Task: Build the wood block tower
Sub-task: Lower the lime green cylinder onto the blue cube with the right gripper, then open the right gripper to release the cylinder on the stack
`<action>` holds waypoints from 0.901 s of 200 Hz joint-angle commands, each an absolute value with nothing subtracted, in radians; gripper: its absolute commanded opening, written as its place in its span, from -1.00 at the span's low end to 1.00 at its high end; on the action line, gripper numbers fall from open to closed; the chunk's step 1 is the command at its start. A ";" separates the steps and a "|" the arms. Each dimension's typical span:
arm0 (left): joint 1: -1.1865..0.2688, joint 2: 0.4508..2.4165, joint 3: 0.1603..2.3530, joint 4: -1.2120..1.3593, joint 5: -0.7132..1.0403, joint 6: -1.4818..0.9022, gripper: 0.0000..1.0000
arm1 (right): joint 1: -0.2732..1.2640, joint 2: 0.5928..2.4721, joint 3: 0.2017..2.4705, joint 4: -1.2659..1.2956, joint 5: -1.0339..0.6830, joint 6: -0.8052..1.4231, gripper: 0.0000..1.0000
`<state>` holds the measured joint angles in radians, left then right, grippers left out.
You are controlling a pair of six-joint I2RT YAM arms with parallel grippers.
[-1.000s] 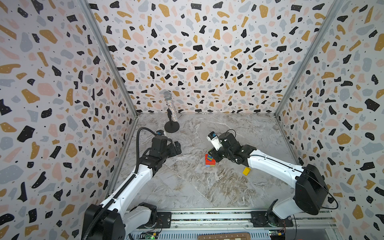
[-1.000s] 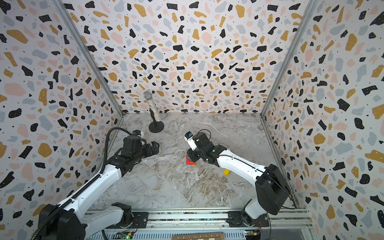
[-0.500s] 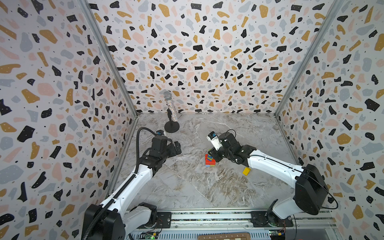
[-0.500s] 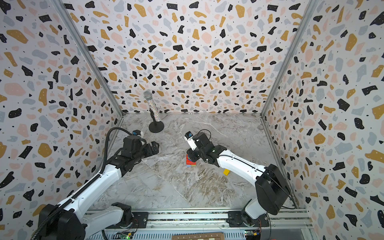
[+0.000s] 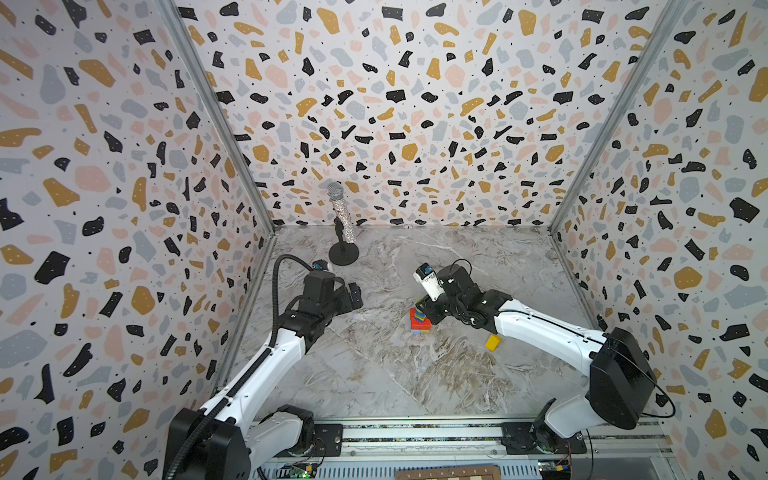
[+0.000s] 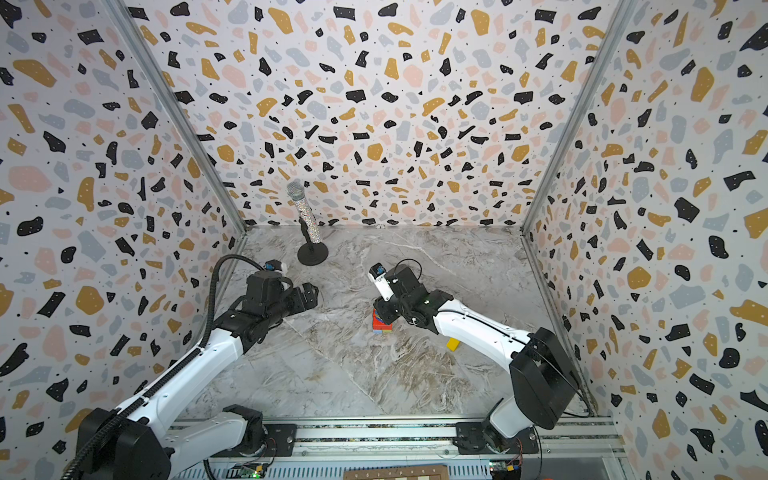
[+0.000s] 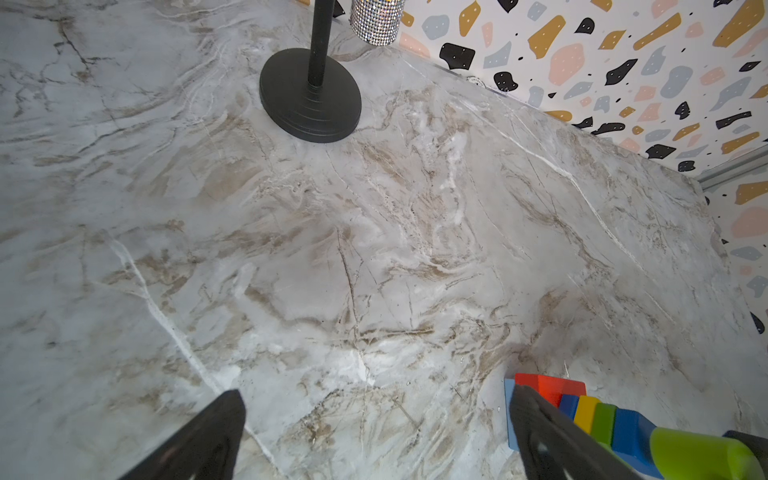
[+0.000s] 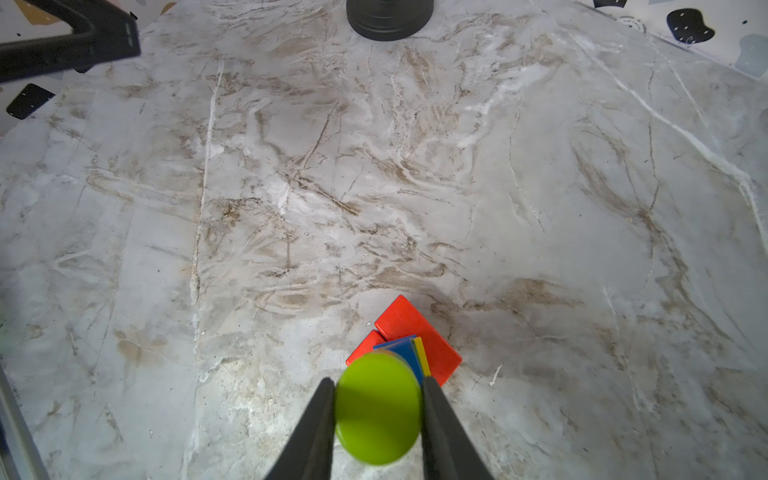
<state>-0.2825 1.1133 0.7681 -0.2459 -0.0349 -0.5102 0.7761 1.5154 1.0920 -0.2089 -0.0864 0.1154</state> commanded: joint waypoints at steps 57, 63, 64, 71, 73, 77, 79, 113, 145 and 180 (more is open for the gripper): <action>-0.285 1.111 0.769 -0.230 -0.041 -0.496 1.00 | 0.772 1.510 1.091 -0.212 -0.081 0.123 -0.27; -0.285 1.111 0.769 -0.230 -0.040 -0.496 1.00 | 0.772 1.511 1.091 -0.210 -0.081 0.123 -0.26; -0.285 1.111 0.769 -0.230 -0.040 -0.496 1.00 | 0.772 1.511 1.092 -0.210 -0.081 0.123 -0.26; -0.285 1.111 0.769 -0.230 -0.040 -0.495 1.00 | 0.772 1.510 1.092 -0.210 -0.082 0.123 -0.24; -0.285 1.111 0.769 -0.229 -0.040 -0.495 1.00 | 0.772 1.510 1.092 -0.210 -0.081 0.123 -0.24; -0.285 1.111 0.769 -0.229 -0.040 -0.495 1.00 | 0.772 1.511 1.092 -0.210 -0.081 0.122 -0.23; -0.285 1.111 0.769 -0.229 -0.040 -0.495 1.00 | 0.772 1.510 1.092 -0.210 -0.080 0.123 -0.22; -0.285 1.106 0.765 -0.230 -0.040 -0.496 1.00 | 0.772 1.509 1.094 -0.212 -0.074 0.124 -0.08; -0.285 1.105 0.767 -0.229 -0.040 -0.497 1.00 | 0.772 1.503 1.100 -0.217 -0.073 0.124 -0.06; -0.285 1.105 0.771 -0.236 -0.040 -0.495 1.00 | 0.772 1.488 1.130 -0.244 -0.061 0.121 0.06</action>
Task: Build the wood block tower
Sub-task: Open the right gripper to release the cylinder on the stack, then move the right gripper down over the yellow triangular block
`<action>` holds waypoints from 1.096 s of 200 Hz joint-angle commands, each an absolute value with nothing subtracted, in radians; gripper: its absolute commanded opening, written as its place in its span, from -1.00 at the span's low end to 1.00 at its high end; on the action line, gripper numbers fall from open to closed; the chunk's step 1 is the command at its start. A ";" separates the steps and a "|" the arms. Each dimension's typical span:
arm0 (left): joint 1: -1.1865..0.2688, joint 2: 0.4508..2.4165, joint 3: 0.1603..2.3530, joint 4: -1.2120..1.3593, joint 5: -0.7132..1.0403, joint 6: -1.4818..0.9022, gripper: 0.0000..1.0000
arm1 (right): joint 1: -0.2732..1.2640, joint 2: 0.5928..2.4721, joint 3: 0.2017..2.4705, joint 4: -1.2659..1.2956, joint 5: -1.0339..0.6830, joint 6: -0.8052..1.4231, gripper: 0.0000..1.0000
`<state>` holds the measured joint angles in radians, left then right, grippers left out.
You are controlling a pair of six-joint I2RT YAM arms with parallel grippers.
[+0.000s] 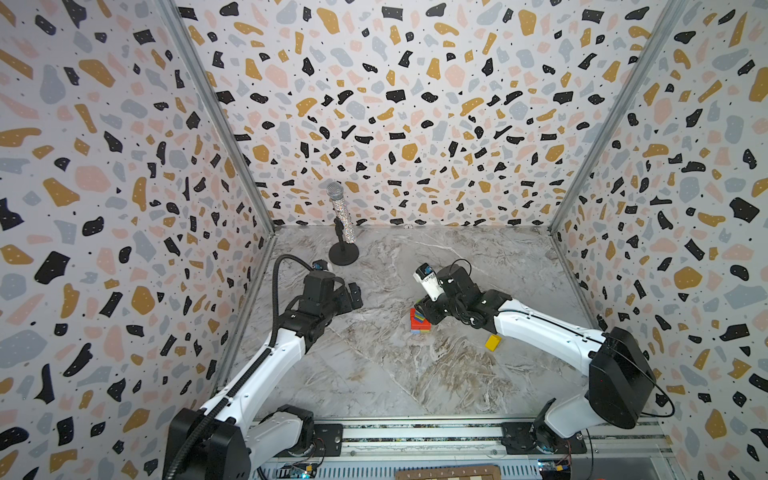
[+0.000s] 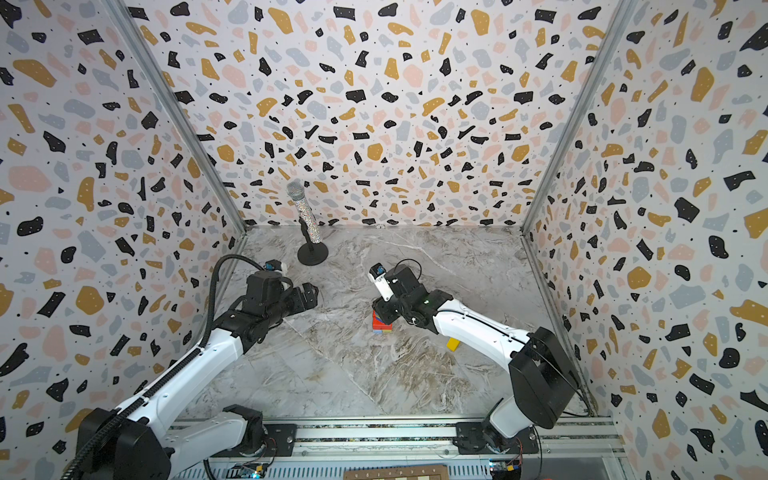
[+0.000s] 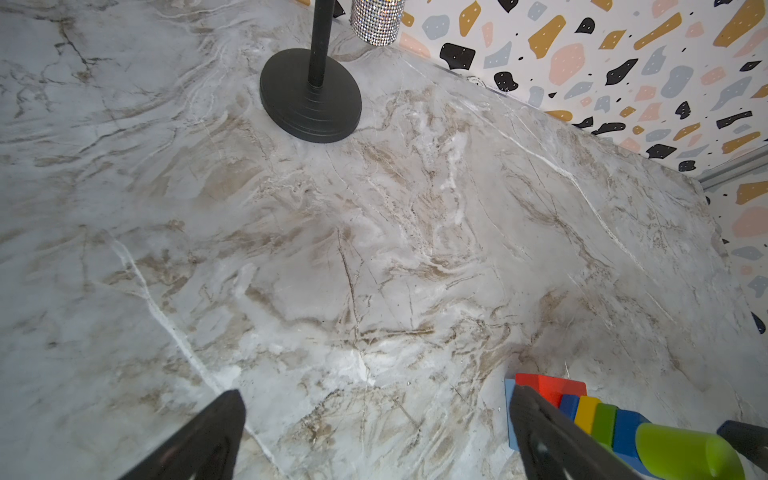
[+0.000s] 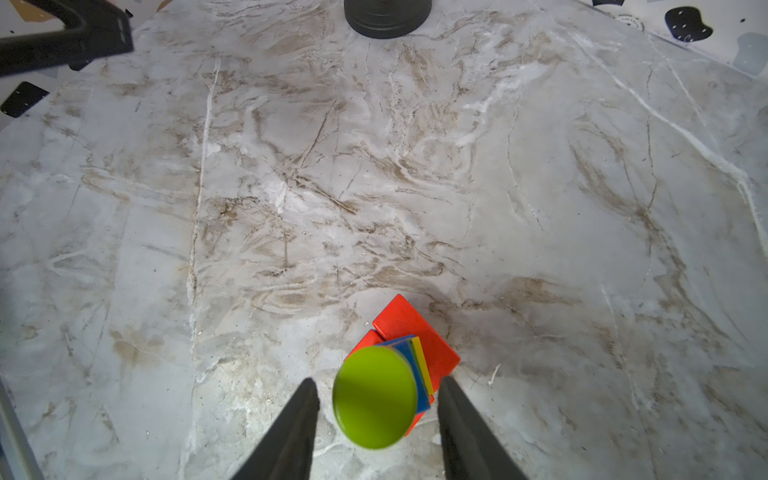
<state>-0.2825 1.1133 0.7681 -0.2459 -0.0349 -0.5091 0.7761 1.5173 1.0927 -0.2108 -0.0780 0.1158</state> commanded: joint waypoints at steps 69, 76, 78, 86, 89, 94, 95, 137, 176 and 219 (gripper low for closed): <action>-0.288 1.100 0.753 -0.218 -0.028 -0.522 1.00 | 0.750 1.383 1.214 -0.380 0.017 0.181 0.18; -0.298 1.097 0.747 -0.218 -0.030 -0.524 1.00 | 0.738 1.361 1.203 -0.383 0.020 0.205 0.18; -0.302 1.096 0.744 -0.217 -0.032 -0.525 1.00 | 0.733 1.356 1.198 -0.384 0.020 0.215 0.18; -0.324 1.087 0.732 -0.215 -0.053 -0.536 1.00 | 0.708 1.331 1.176 -0.391 0.018 0.253 0.18; -0.333 1.082 0.727 -0.214 -0.063 -0.540 1.00 | 0.695 1.325 1.167 -0.396 0.015 0.268 0.19; -0.352 1.073 0.712 -0.208 -0.077 -0.550 1.00 | 0.673 1.310 1.153 -0.405 0.004 0.288 0.18; -0.356 1.070 0.710 -0.207 -0.080 -0.552 1.00 | 0.668 1.307 1.150 -0.407 0.003 0.293 0.18; -0.451 1.022 0.597 -0.142 -0.138 -0.619 1.00 | 0.471 1.179 0.992 -0.456 -0.099 0.414 0.10; -0.504 1.004 0.537 -0.112 -0.174 -0.632 1.00 | 0.329 1.098 0.832 -0.522 -0.156 0.476 -0.01; -0.535 0.976 0.471 -0.072 -0.189 -0.640 1.00 | 0.298 1.065 0.690 -0.556 -0.158 0.521 -0.06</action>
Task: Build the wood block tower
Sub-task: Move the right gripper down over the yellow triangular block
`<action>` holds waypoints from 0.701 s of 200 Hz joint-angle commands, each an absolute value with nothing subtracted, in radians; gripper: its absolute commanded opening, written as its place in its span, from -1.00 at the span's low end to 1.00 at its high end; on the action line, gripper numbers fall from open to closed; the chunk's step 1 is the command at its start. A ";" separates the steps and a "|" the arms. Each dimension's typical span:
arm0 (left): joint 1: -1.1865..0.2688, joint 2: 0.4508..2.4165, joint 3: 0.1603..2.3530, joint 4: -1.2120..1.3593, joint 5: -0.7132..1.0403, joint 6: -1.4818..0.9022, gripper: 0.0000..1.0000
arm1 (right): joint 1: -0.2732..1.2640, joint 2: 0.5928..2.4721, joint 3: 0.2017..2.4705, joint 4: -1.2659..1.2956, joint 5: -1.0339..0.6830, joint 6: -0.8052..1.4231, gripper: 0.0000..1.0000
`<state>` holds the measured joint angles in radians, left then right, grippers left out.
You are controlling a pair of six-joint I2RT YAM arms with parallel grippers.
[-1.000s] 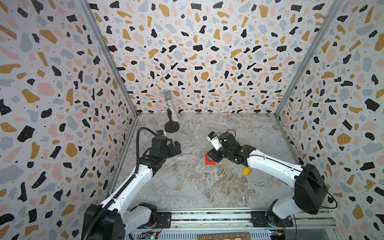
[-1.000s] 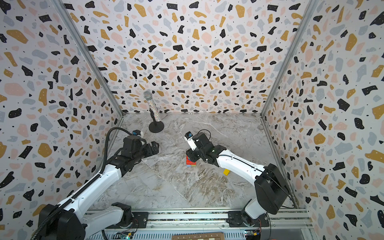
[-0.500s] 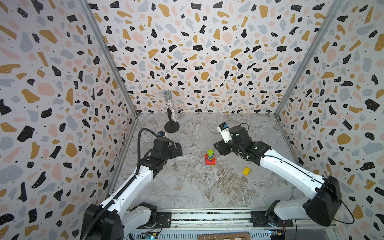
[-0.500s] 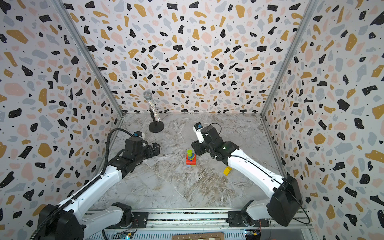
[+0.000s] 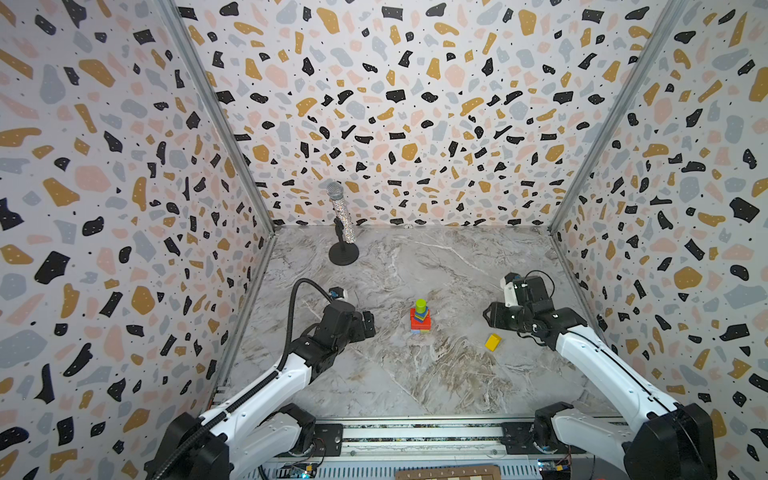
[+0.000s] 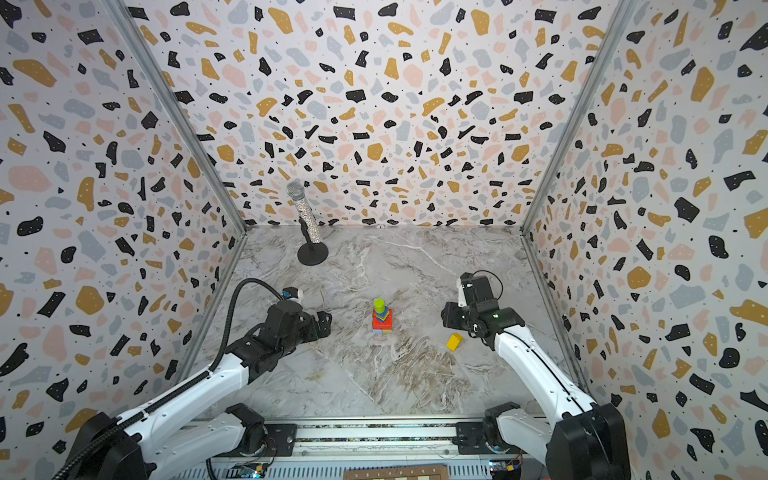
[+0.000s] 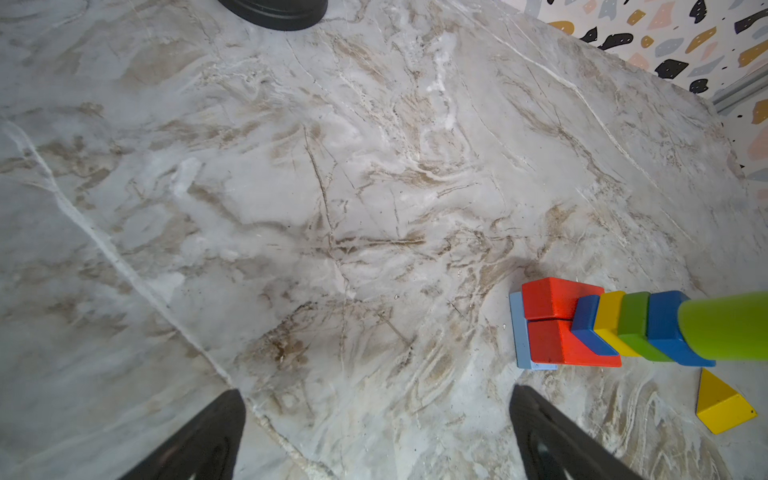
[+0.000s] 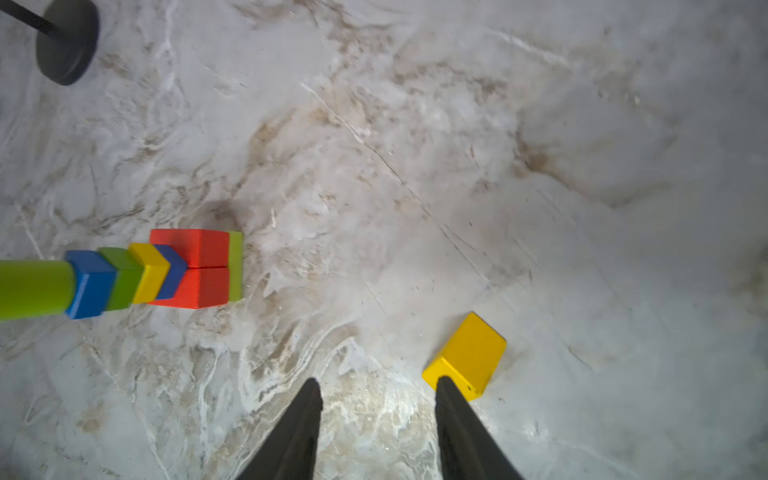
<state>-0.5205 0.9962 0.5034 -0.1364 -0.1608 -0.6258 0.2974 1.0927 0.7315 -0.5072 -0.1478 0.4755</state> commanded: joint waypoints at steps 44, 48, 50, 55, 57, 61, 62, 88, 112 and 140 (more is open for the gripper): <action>-0.546 0.986 0.416 -0.023 -0.158 -0.634 1.00 | 0.318 1.066 0.632 -0.537 -0.106 0.592 0.09; -0.547 0.987 0.414 -0.020 -0.156 -0.632 1.00 | 0.318 1.065 0.619 -0.531 -0.106 0.598 0.10; -0.548 0.987 0.413 -0.019 -0.155 -0.632 1.00 | 0.318 1.066 0.612 -0.527 -0.105 0.601 0.10; -0.548 0.987 0.410 -0.015 -0.152 -0.629 1.00 | 0.318 1.067 0.597 -0.518 -0.102 0.609 0.10; -0.549 0.987 0.408 -0.013 -0.150 -0.628 1.00 | 0.318 1.068 0.592 -0.514 -0.102 0.613 0.10; -0.549 0.987 0.405 -0.010 -0.147 -0.626 1.00 | 0.318 1.069 0.583 -0.507 -0.096 0.618 0.10; -0.549 0.987 0.405 -0.009 -0.146 -0.626 1.00 | 0.318 1.070 0.580 -0.506 -0.095 0.620 0.10; -0.549 0.984 0.385 0.011 -0.137 -0.617 1.00 | 0.318 1.084 0.548 -0.468 -0.069 0.651 0.10; -0.549 0.986 0.369 0.026 -0.125 -0.612 1.00 | 0.318 1.097 0.532 -0.401 -0.092 0.669 0.15; -0.549 0.979 0.354 0.034 -0.115 -0.609 1.00 | 0.319 1.129 0.560 -0.376 -0.081 0.667 0.21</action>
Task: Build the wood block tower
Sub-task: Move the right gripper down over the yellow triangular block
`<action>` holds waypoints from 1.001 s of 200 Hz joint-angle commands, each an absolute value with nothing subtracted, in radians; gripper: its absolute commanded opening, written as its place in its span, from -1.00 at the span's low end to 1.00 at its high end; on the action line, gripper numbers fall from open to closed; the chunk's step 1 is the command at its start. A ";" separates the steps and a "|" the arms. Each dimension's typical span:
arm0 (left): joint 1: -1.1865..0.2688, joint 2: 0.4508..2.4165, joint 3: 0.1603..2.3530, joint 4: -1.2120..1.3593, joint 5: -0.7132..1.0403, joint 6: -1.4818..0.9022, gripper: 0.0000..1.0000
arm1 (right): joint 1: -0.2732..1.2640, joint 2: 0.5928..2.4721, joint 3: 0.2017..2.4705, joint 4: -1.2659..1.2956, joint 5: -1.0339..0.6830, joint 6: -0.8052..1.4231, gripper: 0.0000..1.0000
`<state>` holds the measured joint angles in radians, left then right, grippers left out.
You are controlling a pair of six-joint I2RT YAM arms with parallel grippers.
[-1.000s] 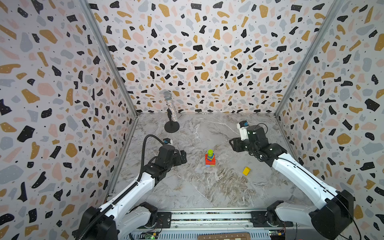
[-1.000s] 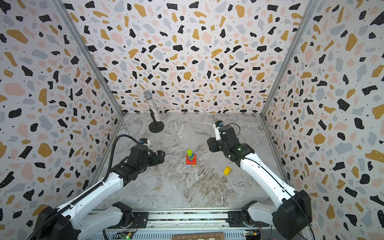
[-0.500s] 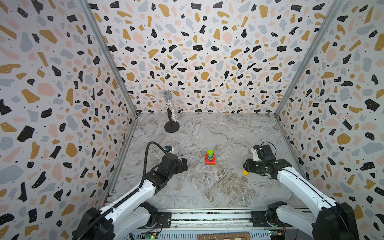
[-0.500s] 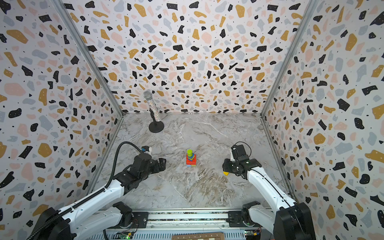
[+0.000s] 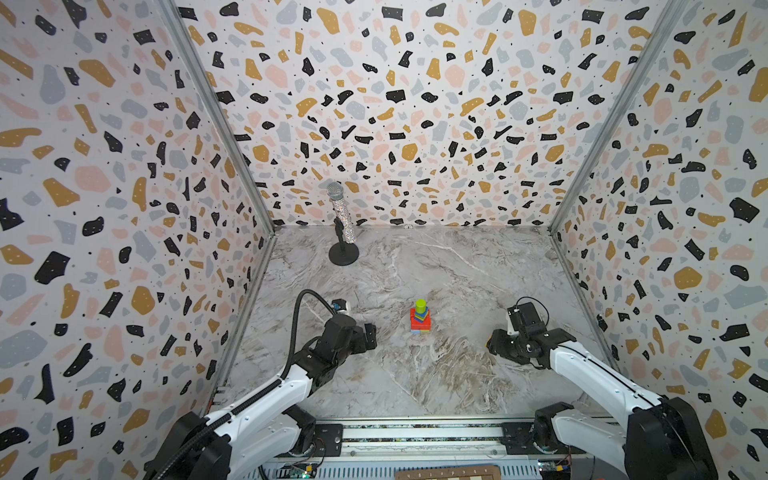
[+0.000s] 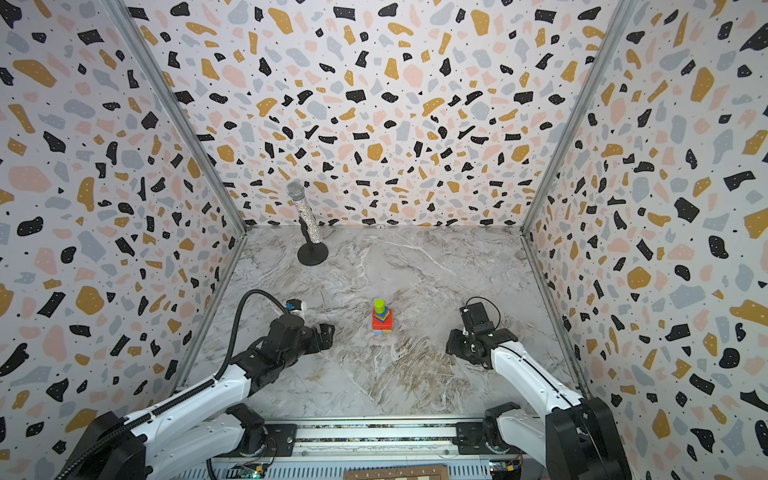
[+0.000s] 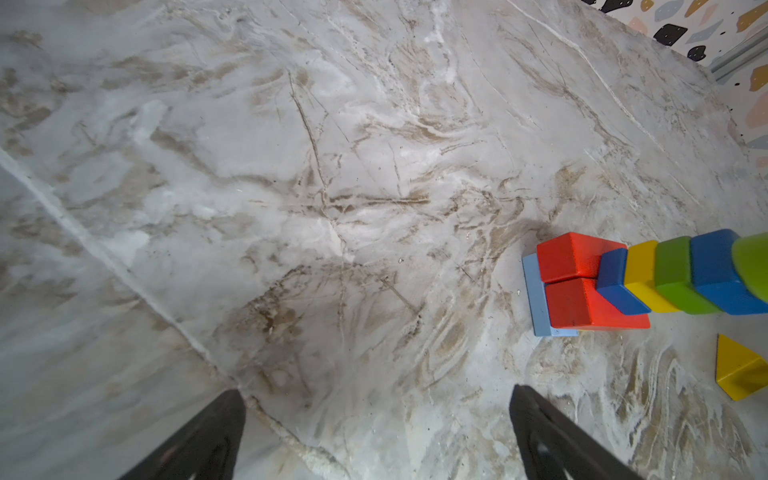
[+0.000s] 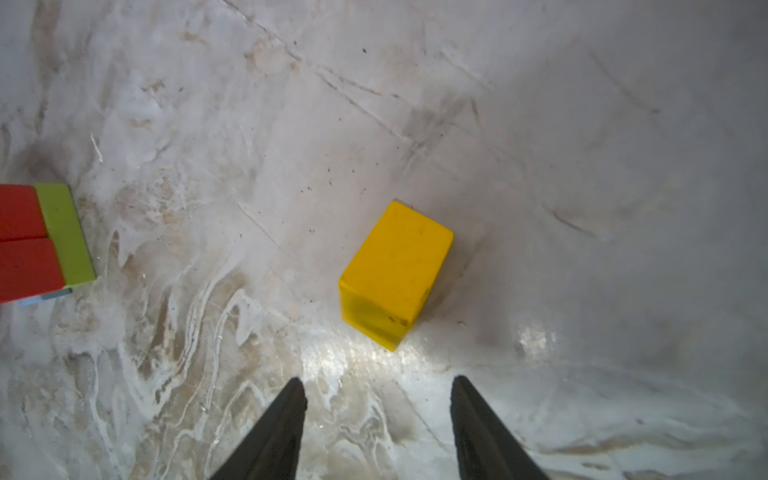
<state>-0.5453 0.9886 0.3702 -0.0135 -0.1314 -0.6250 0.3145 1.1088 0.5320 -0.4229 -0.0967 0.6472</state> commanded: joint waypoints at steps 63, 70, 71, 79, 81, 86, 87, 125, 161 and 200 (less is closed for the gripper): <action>-0.549 0.976 0.353 0.038 -0.117 -0.604 1.00 | 0.318 1.259 0.605 -0.354 -0.050 0.630 0.17; -0.549 0.976 0.353 0.040 -0.117 -0.604 1.00 | 0.318 1.272 0.612 -0.354 -0.044 0.624 0.15; -0.549 0.977 0.353 0.041 -0.117 -0.604 1.00 | 0.318 1.273 0.613 -0.354 -0.043 0.622 0.15; -0.549 0.980 0.353 0.042 -0.117 -0.604 1.00 | 0.318 1.287 0.619 -0.354 -0.037 0.613 0.11; -0.549 0.980 0.353 0.042 -0.118 -0.604 1.00 | 0.319 1.291 0.621 -0.354 -0.036 0.610 0.10; -0.549 0.984 0.354 0.043 -0.118 -0.604 1.00 | 0.318 1.302 0.626 -0.354 -0.034 0.602 0.07; -0.549 0.985 0.354 0.044 -0.118 -0.604 1.00 | 0.319 1.303 0.626 -0.354 -0.034 0.600 0.07; -0.549 1.000 0.360 0.042 -0.121 -0.604 1.00 | 0.326 1.331 0.652 -0.364 -0.013 0.566 -0.06; -0.549 0.992 0.366 0.032 -0.130 -0.606 1.00 | 0.327 1.328 0.670 -0.377 0.015 0.532 -0.17; -0.549 0.983 0.375 0.015 -0.140 -0.606 1.00 | 0.337 1.353 0.702 -0.397 0.039 0.496 -0.31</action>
<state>-0.5453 0.9977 0.3645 0.0071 -0.1177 -0.6174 0.3248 1.3445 0.6590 -0.3622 0.0013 0.5335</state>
